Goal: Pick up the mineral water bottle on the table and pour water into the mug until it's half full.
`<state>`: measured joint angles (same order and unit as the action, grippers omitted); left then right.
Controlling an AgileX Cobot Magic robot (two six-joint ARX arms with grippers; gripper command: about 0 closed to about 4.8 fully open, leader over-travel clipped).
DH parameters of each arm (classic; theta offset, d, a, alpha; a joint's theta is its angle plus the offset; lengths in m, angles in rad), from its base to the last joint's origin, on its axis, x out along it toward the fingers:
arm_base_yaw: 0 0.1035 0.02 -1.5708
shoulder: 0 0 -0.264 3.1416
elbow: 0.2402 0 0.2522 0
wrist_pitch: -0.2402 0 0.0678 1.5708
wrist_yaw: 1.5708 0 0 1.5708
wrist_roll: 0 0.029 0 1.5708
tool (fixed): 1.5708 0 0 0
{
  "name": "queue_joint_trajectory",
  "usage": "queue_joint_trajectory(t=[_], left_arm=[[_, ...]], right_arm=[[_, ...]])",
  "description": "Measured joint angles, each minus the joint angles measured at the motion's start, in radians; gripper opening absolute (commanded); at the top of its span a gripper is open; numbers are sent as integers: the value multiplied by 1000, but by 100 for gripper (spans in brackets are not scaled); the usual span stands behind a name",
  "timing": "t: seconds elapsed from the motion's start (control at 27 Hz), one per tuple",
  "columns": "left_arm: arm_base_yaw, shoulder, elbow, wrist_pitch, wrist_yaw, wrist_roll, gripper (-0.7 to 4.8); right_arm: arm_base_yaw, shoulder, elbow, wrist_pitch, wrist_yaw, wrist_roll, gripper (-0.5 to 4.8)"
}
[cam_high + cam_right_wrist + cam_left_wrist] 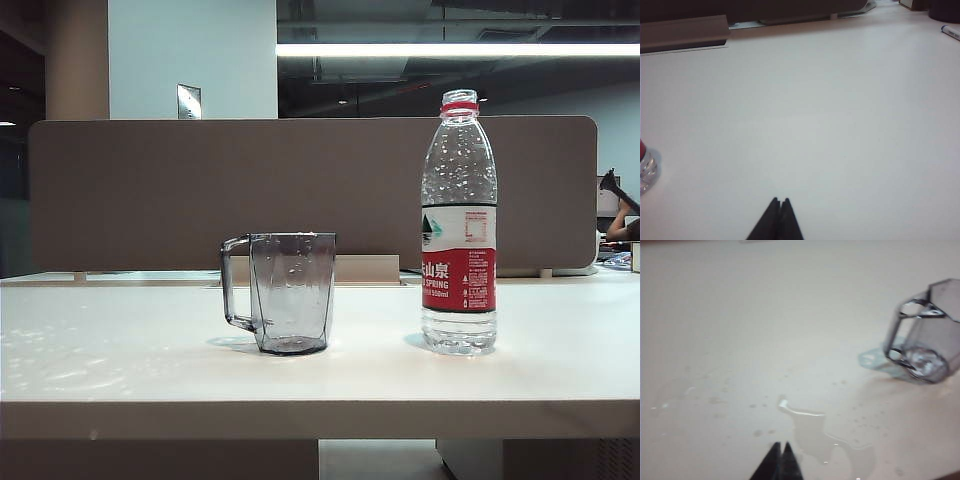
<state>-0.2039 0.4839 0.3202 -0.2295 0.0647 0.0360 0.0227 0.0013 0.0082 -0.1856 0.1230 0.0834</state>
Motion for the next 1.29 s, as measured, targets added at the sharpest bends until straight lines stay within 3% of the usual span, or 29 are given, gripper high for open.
queue_joint_trajectory(t=[0.33,0.44,0.59,0.81,0.92,1.11,1.22,1.29], left_arm=[[-182,111,111,2,3,0,-1],[-221,154,134,2,2,0,-1],[-227,179,134,0,3,0,-1],[-227,179,134,0,3,0,-1],[-227,179,134,0,3,0,-1],[-227,179,134,0,3,0,-1],[-227,179,134,0,3,0,-1],[-227,179,134,0,3,0,-1]], right_arm=[[0,0,0,0,-18,1,1],[0,0,0,0,-79,79,9],[1,1,19,-10,-109,94,-7],[1,10,219,-96,-124,97,-7],[1,64,353,-101,-200,96,-7],[1,205,530,-162,-312,-68,-1],[1,332,651,-243,-303,-202,100],[1,402,710,-271,-312,-232,122]])
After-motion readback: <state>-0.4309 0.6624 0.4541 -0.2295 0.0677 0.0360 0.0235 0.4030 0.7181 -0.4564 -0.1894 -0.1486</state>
